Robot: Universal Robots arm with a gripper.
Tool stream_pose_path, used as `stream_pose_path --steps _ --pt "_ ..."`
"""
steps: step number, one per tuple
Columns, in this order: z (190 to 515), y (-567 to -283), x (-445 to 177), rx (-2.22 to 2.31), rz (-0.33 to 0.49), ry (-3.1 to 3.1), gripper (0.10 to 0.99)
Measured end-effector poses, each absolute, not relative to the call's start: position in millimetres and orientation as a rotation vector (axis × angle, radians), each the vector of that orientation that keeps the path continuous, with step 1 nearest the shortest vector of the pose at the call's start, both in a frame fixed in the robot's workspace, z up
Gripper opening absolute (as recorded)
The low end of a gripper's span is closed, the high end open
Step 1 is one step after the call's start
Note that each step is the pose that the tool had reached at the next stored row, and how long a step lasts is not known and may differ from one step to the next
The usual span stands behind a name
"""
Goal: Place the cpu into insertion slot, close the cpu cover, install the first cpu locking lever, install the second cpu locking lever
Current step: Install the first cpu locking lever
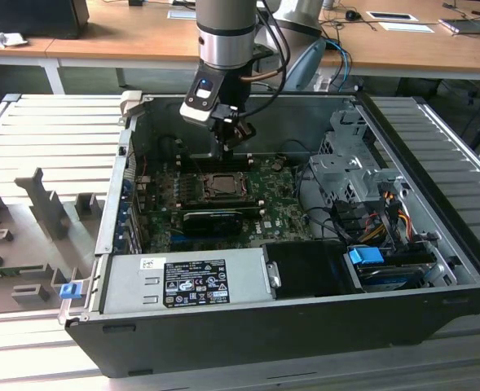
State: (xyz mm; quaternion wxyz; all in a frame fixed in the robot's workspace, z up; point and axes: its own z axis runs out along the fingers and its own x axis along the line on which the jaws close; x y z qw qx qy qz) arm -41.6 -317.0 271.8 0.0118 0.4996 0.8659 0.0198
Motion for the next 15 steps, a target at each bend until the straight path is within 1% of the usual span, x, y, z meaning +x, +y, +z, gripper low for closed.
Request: stream_pose_path --steps 15 --pt "271.8 -317.0 -41.6 1.431 0.064 2.771 0.106"
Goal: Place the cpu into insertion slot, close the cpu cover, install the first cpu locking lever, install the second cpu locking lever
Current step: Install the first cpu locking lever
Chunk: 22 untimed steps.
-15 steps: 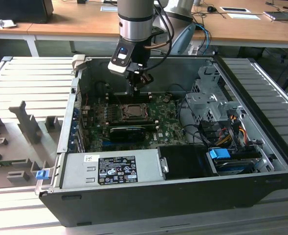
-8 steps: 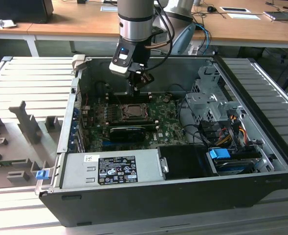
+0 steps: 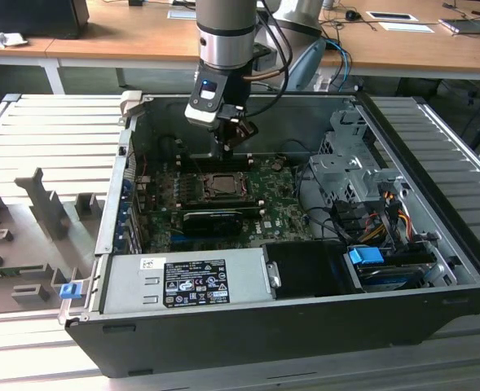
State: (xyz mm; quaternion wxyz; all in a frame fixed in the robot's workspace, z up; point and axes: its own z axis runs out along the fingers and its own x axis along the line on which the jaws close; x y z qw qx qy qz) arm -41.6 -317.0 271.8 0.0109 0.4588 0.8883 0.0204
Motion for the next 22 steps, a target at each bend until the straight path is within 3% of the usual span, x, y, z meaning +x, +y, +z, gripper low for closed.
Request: stream_pose_path --steps 22 --pt "271.8 -317.0 -41.6 1.204 0.066 2.881 0.106"
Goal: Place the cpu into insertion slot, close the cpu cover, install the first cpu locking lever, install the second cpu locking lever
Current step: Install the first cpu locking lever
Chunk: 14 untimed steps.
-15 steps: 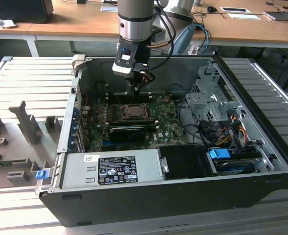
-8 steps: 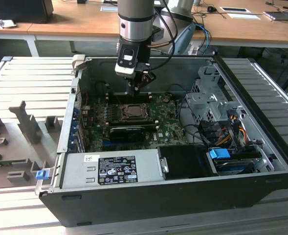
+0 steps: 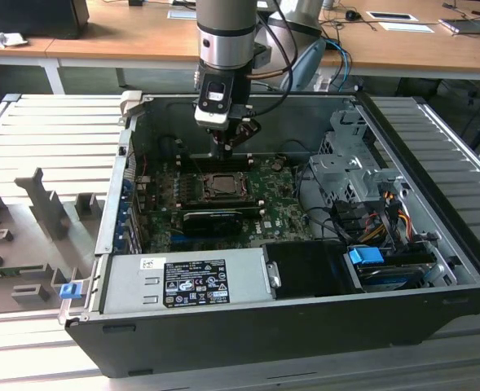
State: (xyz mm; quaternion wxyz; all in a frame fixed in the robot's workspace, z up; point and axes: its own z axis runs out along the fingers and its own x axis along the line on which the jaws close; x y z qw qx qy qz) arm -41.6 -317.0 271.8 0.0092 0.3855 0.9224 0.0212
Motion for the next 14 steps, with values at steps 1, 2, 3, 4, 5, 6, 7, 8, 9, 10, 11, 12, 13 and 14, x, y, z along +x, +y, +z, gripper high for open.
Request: stream_pose_path --steps 1,2,3,4,5,6,7,8,9,10,11,12,13,14 --pt "271.8 -317.0 -41.6 1.188 0.066 2.888 0.106" --pt "271.8 -317.0 -41.6 1.175 0.066 2.893 0.106" --pt "271.8 -317.0 -41.6 1.156 0.066 2.901 0.106" --pt "271.8 -317.0 -41.6 1.149 0.067 2.904 0.106" --pt "271.8 -317.0 -41.6 1.141 0.067 2.908 0.106" --pt "271.8 -317.0 -41.6 1.087 0.067 2.929 0.106" --pt "271.8 -317.0 -41.6 1.033 0.068 2.949 0.106" --pt "271.8 -317.0 -41.6 0.985 0.068 2.967 0.106" --pt "271.7 -317.0 -41.6 0.956 0.068 2.976 0.106" --pt "271.8 -317.0 -41.6 0.948 0.068 2.979 0.106" --pt "271.7 -317.0 -41.6 0.94 0.069 2.982 0.106" --pt "271.8 -317.0 -41.6 0.932 0.069 2.984 0.106" --pt "271.8 -317.0 -41.6 0.923 0.069 2.987 0.106" --pt "271.8 -317.0 -41.6 0.913 0.069 2.99 0.106"
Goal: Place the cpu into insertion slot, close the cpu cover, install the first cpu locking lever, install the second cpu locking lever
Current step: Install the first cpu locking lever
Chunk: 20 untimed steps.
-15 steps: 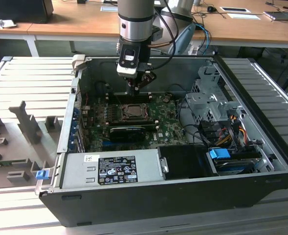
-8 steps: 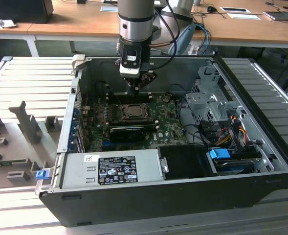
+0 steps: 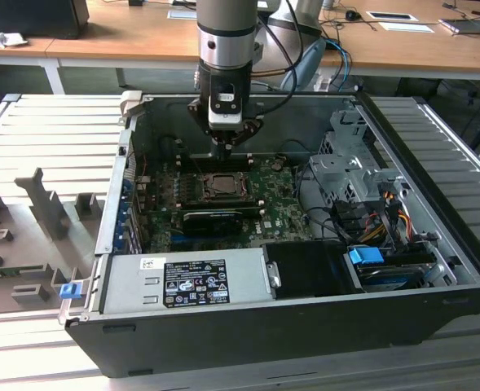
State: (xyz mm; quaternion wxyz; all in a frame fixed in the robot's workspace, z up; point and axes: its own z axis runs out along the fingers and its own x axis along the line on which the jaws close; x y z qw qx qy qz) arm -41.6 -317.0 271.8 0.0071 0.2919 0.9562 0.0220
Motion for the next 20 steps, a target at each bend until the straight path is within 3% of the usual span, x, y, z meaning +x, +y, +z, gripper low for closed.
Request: stream_pose_path --steps 20 --pt "271.8 -317.0 -41.6 0.682 0.07 3.055 0.106"
